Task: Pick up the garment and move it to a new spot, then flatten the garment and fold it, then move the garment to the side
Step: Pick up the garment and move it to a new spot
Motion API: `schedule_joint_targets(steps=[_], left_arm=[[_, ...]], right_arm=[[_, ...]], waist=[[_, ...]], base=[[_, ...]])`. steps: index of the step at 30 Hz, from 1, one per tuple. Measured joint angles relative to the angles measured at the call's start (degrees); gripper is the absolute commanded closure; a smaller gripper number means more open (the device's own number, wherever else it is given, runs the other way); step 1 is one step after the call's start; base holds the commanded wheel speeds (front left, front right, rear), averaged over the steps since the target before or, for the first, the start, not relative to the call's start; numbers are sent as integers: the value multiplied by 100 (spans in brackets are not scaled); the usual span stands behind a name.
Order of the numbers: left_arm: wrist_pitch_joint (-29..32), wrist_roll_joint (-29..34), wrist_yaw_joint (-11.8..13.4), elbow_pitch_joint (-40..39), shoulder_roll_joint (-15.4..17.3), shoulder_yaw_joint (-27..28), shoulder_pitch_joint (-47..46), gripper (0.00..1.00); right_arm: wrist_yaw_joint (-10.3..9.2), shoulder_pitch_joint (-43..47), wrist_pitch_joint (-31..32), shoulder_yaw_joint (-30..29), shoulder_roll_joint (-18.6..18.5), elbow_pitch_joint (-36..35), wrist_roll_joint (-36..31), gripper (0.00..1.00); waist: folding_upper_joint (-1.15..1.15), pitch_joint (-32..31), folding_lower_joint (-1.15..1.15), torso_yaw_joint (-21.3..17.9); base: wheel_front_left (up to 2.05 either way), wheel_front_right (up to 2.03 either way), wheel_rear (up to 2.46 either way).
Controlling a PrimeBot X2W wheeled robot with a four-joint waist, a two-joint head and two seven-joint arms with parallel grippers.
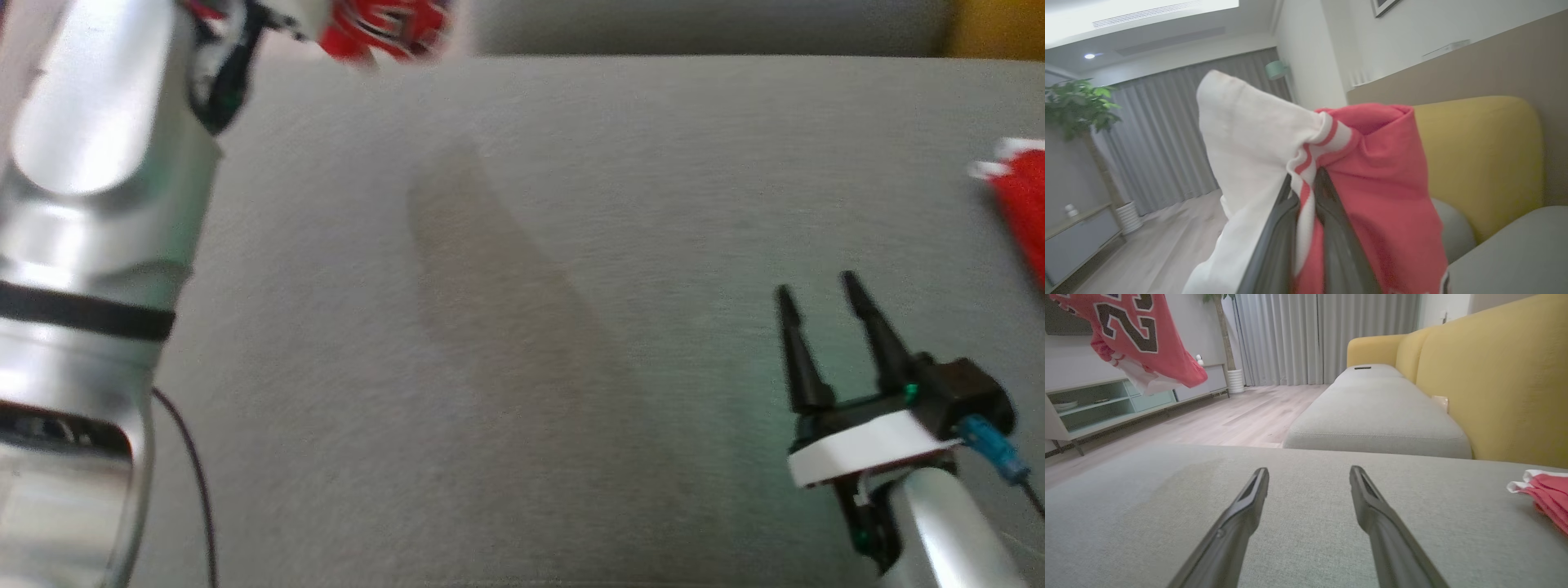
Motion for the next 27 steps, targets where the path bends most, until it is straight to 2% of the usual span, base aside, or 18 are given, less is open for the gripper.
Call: schedule_joint_targets(steps=[5, 10, 13, 17, 24, 25, 26, 27], left_arm=[[377, -658, -4, -870, 3, -638, 385, 100], [559, -932, -4, -1145, -182, -1045, 960, 100], [502, -935, 3, -1044, -467, -1269, 1251, 100], [-88, -947, 92, -653, -834, -1446, 1718, 100], [-347, -934, 214, 215, -888, -1700, 2792, 100], [-348, -932, 253, 220, -883, -1729, 2891, 81], [-348, -935, 281, 177, -888, -1718, 2979, 0], [-348, -937, 325, 70, -898, -1694, 3055, 0]], right_arm=[[0, -6, 0, 200, 220, -191, -13, 0], [-1, -23, 0, 252, 271, -436, -12, 0], [0, -32, 0, 234, 287, -557, 2, 0], [0, -53, -1, 187, 343, -639, 94, 0], [-1, -220, 0, 190, 391, -648, 99, 0], [-1, -229, -1, 185, 399, -646, 99, 0], [-1, -231, 0, 162, 411, -643, 98, 0], [-1, -227, -1, 126, 414, -635, 98, 0]], waist=[[0, -285, 0, -654], [0, -383, 1, -1345], [0, -316, 1, -1703], [0, -21, 2, -2019], [0, 565, 5, -2340], [0, 599, 4, -2367], [0, 607, 4, -2374], [0, 596, 4, -2364]], base=[[0, 0, 0], [0, 0, 0], [0, 0, 0], [0, 0, 0], [0, 0, 0], [0, 0, 0], [0, 0, 0], [0, 0, 0]])
